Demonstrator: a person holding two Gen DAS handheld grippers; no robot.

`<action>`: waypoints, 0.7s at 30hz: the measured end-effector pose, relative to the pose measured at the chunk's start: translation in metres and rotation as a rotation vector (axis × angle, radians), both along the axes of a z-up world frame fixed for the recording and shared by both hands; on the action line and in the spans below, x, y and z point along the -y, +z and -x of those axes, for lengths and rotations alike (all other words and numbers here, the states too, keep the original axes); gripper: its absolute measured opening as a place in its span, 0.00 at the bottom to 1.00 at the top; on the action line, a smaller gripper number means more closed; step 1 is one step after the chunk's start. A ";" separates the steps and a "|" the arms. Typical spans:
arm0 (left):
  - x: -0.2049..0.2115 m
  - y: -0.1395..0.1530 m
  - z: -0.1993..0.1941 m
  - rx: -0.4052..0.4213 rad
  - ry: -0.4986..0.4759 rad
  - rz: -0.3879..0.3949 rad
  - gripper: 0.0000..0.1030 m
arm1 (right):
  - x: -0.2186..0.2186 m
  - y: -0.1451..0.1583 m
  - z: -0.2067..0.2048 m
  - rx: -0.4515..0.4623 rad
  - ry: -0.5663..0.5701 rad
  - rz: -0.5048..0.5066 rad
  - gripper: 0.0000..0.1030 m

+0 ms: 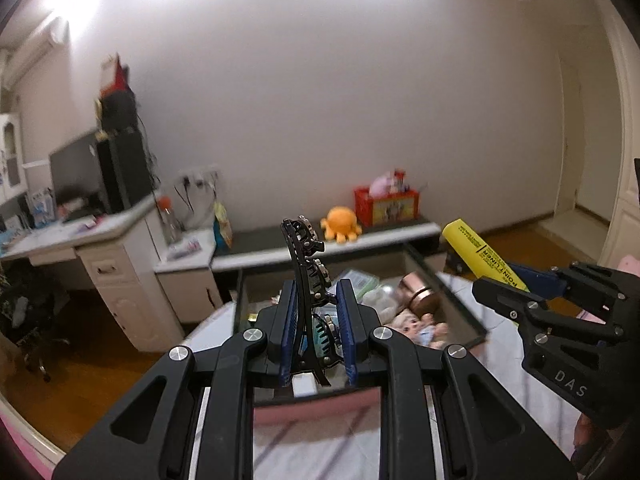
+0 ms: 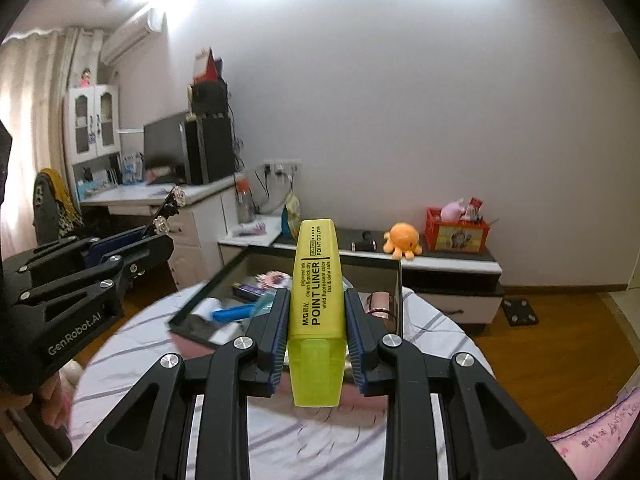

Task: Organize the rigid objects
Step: 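Lower both items into the pink box and open both tools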

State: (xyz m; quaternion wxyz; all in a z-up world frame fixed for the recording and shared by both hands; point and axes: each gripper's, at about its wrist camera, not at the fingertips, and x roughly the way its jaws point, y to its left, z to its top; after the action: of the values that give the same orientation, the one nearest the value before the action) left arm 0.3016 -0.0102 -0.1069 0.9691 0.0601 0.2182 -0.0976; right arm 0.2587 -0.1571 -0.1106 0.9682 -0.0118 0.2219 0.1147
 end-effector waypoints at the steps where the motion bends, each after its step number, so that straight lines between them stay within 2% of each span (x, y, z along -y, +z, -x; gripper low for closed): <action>1: 0.001 -0.007 -0.015 -0.032 -0.005 0.002 0.19 | 0.000 -0.006 -0.015 -0.021 -0.001 0.002 0.26; 5: 0.003 -0.039 -0.075 -0.157 0.000 -0.035 0.19 | -0.001 -0.030 -0.058 -0.109 0.008 0.017 0.26; 11: 0.013 -0.078 -0.119 -0.291 -0.007 -0.051 0.19 | -0.006 -0.058 -0.094 -0.217 0.009 0.057 0.26; 16: 0.024 -0.078 -0.133 -0.310 -0.030 -0.049 0.20 | -0.005 -0.064 -0.106 -0.251 -0.050 0.099 0.27; 21: 0.035 -0.077 -0.141 -0.295 -0.025 -0.069 0.20 | -0.001 -0.064 -0.120 -0.270 -0.066 0.093 0.27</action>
State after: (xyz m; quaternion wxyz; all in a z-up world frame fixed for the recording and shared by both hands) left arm 0.4430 -0.0451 -0.1844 0.9226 0.0809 0.3608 -0.1100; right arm 0.3783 -0.1562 -0.1747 0.9313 -0.0339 0.3553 0.0728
